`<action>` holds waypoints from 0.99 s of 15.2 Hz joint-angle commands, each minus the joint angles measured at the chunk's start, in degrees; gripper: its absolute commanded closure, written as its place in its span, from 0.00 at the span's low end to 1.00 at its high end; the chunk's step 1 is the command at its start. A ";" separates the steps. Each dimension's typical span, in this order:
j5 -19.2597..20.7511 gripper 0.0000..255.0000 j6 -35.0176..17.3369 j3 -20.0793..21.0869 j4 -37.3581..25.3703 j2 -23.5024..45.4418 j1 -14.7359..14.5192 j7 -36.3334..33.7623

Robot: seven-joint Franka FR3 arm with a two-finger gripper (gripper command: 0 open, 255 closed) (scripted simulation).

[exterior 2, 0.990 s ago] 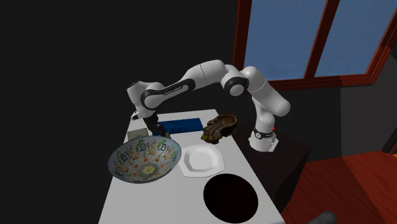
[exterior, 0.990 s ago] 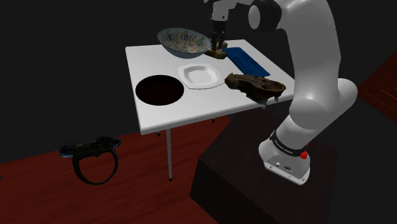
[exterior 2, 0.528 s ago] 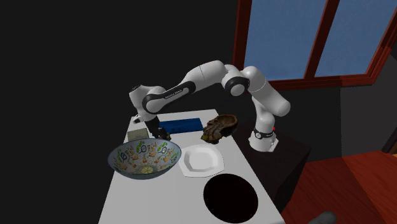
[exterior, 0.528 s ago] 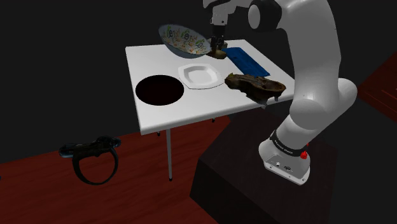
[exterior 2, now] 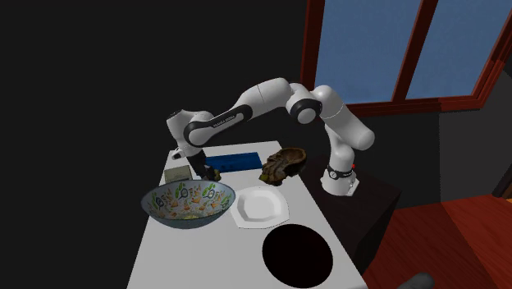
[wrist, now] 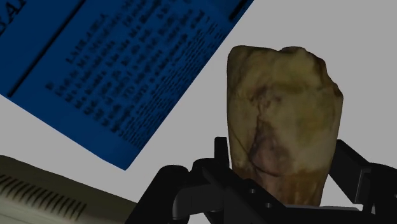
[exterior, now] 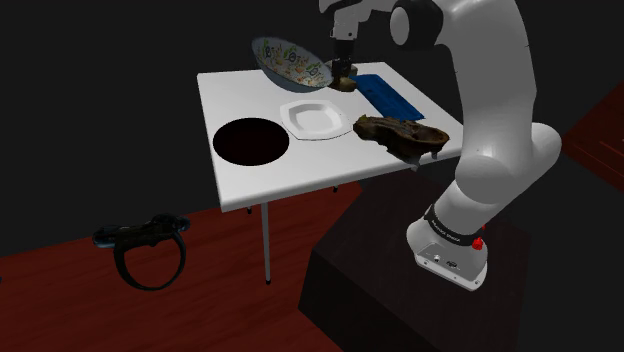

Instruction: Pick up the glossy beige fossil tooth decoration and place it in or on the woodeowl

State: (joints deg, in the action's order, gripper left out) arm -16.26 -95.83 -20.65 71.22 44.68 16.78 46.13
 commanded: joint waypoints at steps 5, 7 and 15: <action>-0.04 1.00 0.03 0.06 -0.05 0.04 -0.04 -0.01; 0.02 1.00 0.58 0.04 -0.45 -0.14 -0.06 -0.15; 0.60 1.00 5.48 -0.33 -3.69 -1.94 0.18 -0.74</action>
State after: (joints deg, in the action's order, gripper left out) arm -15.76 -90.81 -20.91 67.58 43.15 17.02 45.47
